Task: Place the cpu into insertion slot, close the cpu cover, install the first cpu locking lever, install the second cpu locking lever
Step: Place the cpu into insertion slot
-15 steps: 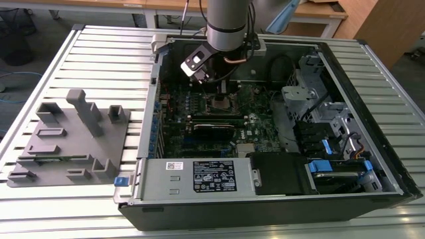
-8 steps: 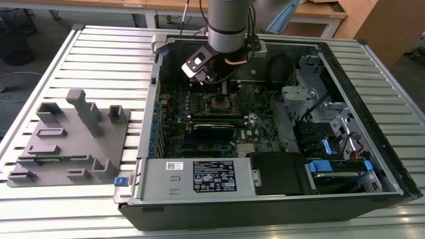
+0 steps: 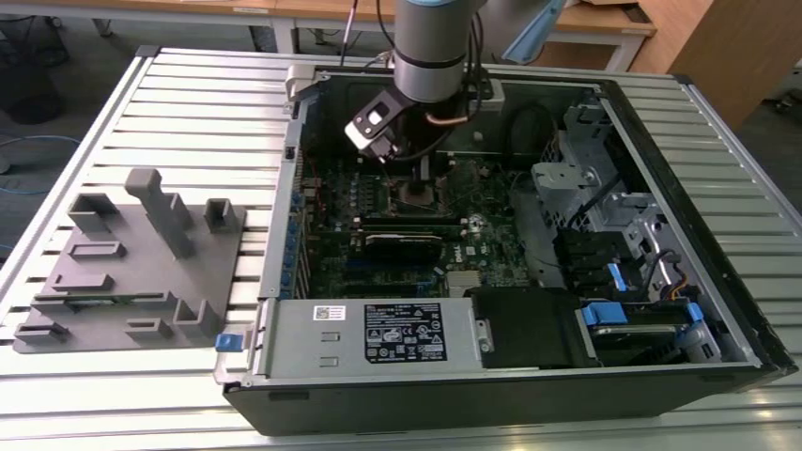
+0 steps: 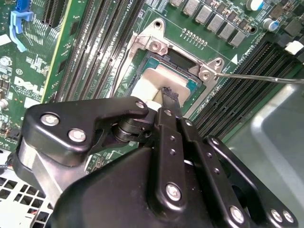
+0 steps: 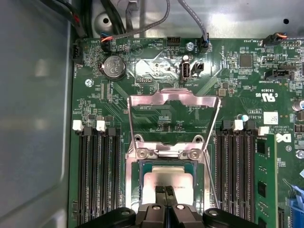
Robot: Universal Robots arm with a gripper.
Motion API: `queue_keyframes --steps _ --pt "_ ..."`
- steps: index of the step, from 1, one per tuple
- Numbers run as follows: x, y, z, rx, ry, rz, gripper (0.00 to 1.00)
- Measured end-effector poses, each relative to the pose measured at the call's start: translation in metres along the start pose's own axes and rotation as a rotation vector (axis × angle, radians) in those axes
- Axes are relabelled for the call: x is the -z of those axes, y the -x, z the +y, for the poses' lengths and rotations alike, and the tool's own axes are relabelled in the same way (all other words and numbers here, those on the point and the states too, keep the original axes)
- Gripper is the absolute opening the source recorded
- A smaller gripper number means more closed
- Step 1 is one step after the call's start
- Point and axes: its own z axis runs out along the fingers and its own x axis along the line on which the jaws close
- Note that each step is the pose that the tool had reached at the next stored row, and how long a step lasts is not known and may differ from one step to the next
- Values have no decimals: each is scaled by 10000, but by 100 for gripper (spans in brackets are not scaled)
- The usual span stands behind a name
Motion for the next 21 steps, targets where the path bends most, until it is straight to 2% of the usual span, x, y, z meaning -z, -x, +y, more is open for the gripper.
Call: queue_keyframes --steps 3,12,21 --pt "-27 1 -1 1 0 -1 11" --pt "-46 3 -4 1 -6 -10 11" --pt "-34 -2 0 0 12 17 11"
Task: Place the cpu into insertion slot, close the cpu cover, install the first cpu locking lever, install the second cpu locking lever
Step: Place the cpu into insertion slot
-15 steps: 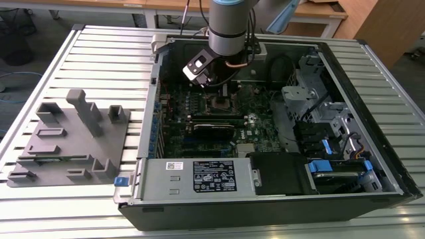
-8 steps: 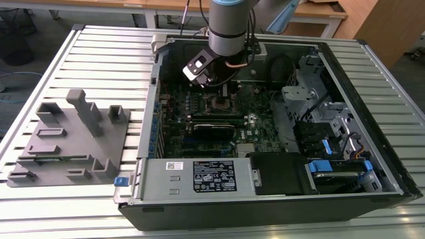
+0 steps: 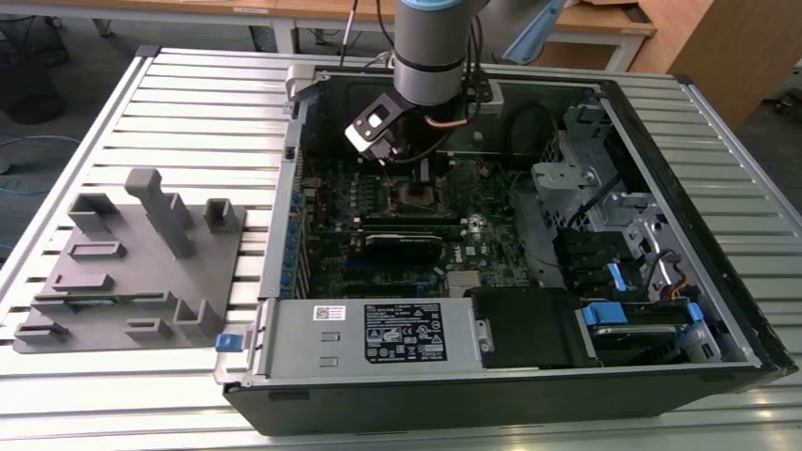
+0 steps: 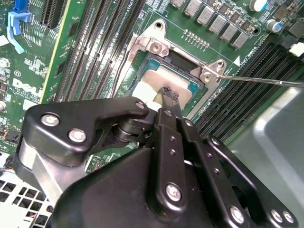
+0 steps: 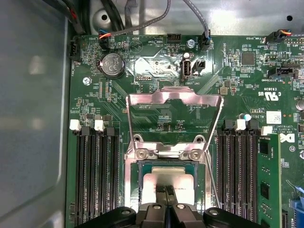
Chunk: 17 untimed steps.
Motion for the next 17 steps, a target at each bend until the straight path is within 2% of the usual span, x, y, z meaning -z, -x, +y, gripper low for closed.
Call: queue_keyframes --steps 14,17 --pt "237 0 11 1 -11 -17 11" --pt "258 -1 12 1 -10 -15 11"
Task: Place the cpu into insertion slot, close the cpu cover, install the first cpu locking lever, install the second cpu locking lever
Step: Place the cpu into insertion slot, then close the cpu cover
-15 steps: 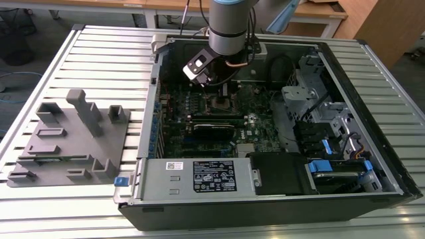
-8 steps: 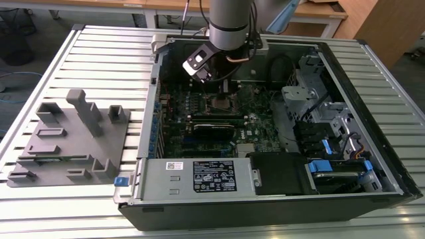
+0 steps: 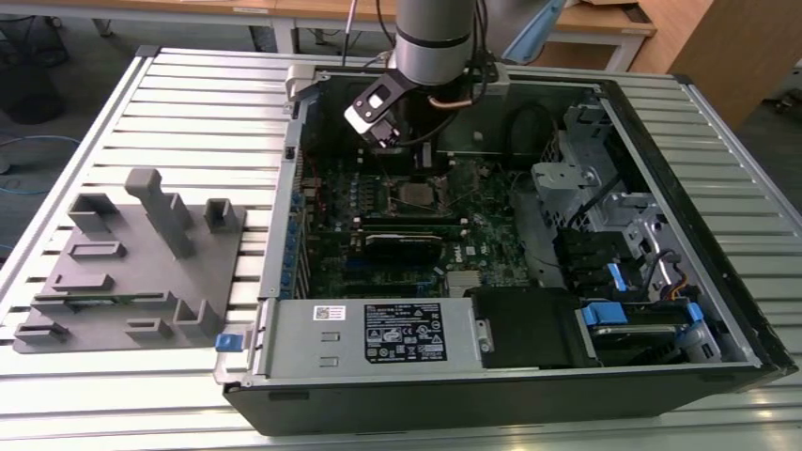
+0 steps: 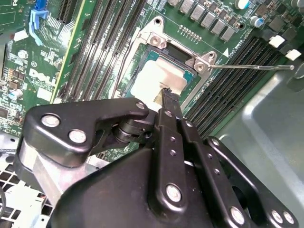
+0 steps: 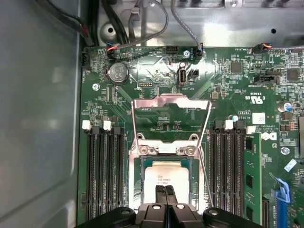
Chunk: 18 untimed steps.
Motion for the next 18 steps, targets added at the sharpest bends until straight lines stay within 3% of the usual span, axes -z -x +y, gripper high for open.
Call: queue_keyframes --steps 18 --pt "31 0 1 0 -4 -7 11"
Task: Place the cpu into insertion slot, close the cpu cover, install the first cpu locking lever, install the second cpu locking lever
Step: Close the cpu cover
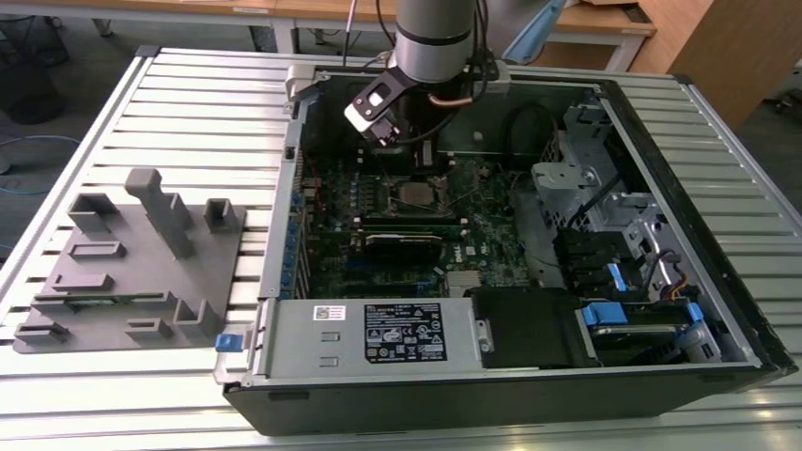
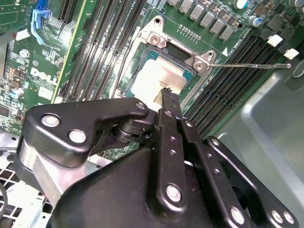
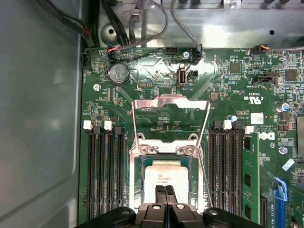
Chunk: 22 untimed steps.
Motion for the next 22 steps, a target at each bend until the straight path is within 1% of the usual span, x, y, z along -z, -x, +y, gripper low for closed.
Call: queue_keyframes --steps 4,10,22 --pt "23 -1 1 0 1 4 11" --pt "80 -1 4 -1 0 5 11" --pt "105 -2 6 -1 -1 6 11"
